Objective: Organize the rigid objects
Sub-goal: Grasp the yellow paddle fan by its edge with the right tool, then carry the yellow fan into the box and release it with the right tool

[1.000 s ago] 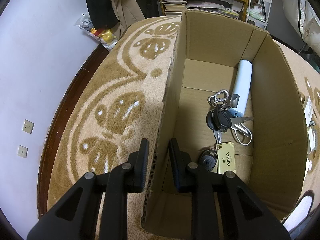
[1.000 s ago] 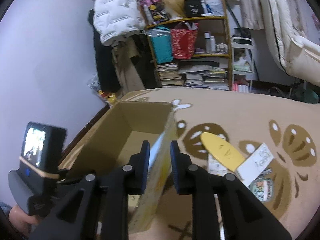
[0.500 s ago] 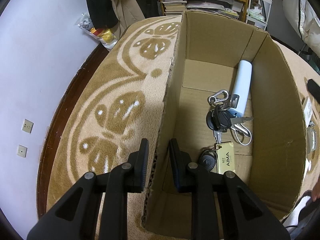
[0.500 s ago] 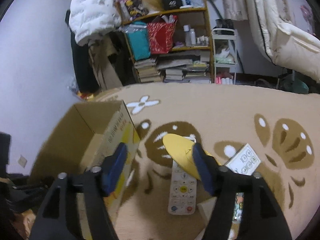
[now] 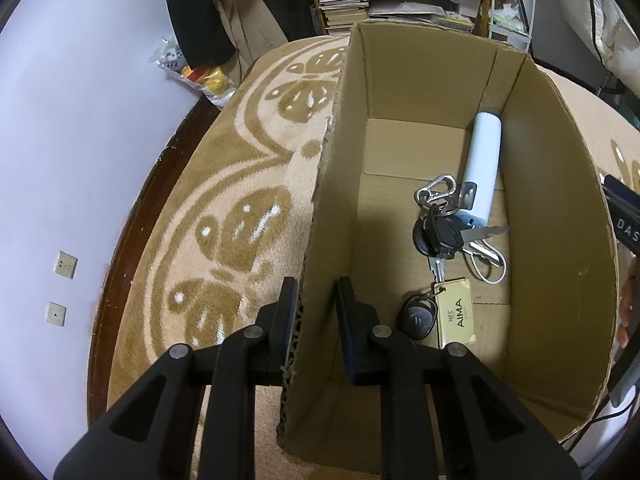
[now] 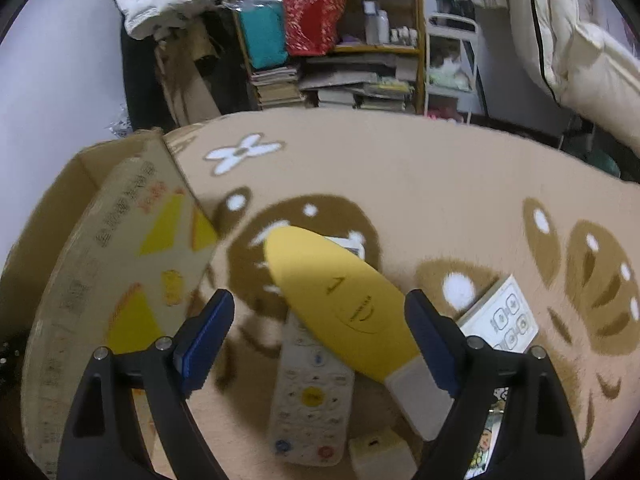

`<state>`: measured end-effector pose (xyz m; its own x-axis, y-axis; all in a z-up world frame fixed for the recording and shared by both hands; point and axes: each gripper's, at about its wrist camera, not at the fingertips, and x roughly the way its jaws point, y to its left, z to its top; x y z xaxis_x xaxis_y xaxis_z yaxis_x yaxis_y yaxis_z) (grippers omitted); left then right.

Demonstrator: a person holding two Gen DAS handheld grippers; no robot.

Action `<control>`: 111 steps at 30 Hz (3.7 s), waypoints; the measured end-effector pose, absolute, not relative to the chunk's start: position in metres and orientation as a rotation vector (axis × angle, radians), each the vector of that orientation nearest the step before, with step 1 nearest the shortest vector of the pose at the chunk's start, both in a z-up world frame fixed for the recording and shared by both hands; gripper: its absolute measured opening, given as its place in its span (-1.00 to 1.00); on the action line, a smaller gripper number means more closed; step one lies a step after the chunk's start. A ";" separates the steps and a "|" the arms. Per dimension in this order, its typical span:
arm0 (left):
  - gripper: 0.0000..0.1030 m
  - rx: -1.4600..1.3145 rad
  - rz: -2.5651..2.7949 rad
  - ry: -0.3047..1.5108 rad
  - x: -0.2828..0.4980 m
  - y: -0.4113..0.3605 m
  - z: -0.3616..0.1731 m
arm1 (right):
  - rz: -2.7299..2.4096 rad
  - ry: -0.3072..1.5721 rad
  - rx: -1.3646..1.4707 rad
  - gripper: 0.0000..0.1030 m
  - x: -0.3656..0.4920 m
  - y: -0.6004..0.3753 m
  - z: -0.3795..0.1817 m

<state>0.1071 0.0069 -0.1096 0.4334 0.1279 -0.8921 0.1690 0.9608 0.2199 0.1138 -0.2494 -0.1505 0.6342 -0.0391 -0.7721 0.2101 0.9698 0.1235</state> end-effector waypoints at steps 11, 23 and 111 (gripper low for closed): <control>-0.62 0.318 -0.019 1.128 0.107 0.006 -0.112 | -0.165 0.969 0.271 0.78 0.135 -0.272 -0.168; -0.61 0.310 -0.016 1.128 0.107 0.006 -0.111 | -0.121 0.953 0.317 0.35 0.122 -0.276 -0.168; -0.60 0.289 -0.012 1.118 0.108 0.009 -0.113 | 0.137 0.796 0.273 -0.83 0.064 -0.130 -0.083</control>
<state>0.1077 0.0088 -0.1129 0.4417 0.1350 -0.8869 0.1534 0.9627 0.2229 0.0641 -0.1298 -0.0833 0.6934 0.2237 -0.6850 -0.0190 0.9559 0.2929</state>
